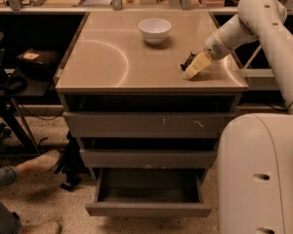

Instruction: Place rxbar chocolate into bottom drawer

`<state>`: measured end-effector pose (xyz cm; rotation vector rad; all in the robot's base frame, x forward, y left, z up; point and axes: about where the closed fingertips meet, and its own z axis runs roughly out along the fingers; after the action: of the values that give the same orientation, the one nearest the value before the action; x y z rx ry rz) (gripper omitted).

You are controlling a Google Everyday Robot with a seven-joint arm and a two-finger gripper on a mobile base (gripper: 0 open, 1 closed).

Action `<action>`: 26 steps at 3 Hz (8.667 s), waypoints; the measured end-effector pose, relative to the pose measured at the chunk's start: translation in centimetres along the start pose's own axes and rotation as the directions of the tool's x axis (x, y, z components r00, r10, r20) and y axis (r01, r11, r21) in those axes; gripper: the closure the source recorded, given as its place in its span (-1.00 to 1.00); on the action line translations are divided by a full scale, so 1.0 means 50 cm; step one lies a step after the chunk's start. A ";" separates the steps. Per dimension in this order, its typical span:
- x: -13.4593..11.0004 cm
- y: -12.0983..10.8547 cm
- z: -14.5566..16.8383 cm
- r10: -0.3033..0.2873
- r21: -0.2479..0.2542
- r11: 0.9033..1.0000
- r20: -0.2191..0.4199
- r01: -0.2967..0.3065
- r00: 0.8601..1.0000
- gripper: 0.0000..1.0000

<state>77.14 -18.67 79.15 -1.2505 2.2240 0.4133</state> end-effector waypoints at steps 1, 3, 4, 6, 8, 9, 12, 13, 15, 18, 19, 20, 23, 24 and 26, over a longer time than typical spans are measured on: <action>-0.002 0.000 -0.003 0.000 0.000 1.000 0.000 0.000 1.000 -0.64; -0.002 0.000 -0.002 0.000 0.000 1.000 0.000 0.000 1.000 0.28; -0.010 0.000 -0.015 0.000 0.000 1.000 0.000 0.000 1.000 0.76; -0.017 -0.003 -0.037 0.000 0.010 1.000 0.003 0.000 1.000 1.00; 0.081 -0.030 -0.357 0.109 0.327 0.933 0.148 -0.153 0.983 1.00; 0.059 0.051 -0.542 0.105 0.462 0.857 0.279 -0.229 0.955 1.00; 0.068 0.181 -0.596 0.083 0.473 0.852 0.305 -0.227 0.949 1.00; 0.126 0.311 -0.607 0.079 0.468 0.860 0.271 -0.203 0.959 1.00; 0.262 0.436 -0.516 0.130 0.375 0.903 0.228 -0.210 0.965 1.00; 0.281 0.466 -0.328 0.067 0.322 0.934 0.273 -0.157 0.960 1.00; 0.293 0.525 -0.123 0.031 0.263 0.959 0.261 -0.102 0.965 1.00; 0.360 0.592 0.151 0.039 0.189 0.979 0.171 -0.071 0.984 1.00; 0.437 0.470 0.198 0.137 0.203 0.955 0.337 -0.214 0.931 1.00; 0.507 0.409 0.267 0.201 0.186 0.936 0.412 -0.298 0.889 1.00; 0.528 0.420 0.312 0.244 0.145 0.932 0.425 -0.332 0.872 1.00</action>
Offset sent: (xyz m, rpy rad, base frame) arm 0.0000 -0.0001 0.0013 0.0000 -0.0001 0.0000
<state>53.08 -17.89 50.83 -0.6458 2.0316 0.4812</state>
